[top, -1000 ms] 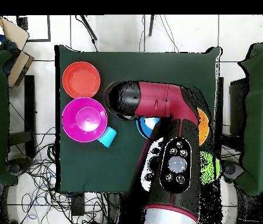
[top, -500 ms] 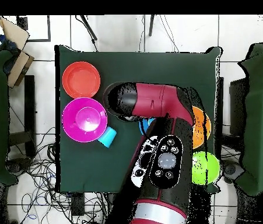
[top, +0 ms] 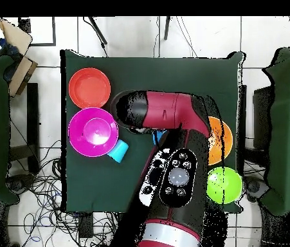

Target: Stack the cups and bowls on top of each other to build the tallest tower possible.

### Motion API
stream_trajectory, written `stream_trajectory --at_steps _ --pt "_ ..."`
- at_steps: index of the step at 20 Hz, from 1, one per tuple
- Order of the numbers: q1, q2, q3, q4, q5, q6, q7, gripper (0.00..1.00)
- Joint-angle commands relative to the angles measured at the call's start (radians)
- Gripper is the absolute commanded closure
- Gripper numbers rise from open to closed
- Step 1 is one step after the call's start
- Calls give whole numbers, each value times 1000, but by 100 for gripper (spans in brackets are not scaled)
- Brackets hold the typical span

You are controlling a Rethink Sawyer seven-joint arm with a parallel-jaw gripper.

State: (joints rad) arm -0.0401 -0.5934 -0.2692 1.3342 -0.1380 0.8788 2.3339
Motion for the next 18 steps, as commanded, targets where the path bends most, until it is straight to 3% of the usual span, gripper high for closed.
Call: stream_trajectory --at_steps 1,18 --pt "15 32 48 -38 -2 -31 97 100" --pt "28 46 49 -59 19 -4 113 100"
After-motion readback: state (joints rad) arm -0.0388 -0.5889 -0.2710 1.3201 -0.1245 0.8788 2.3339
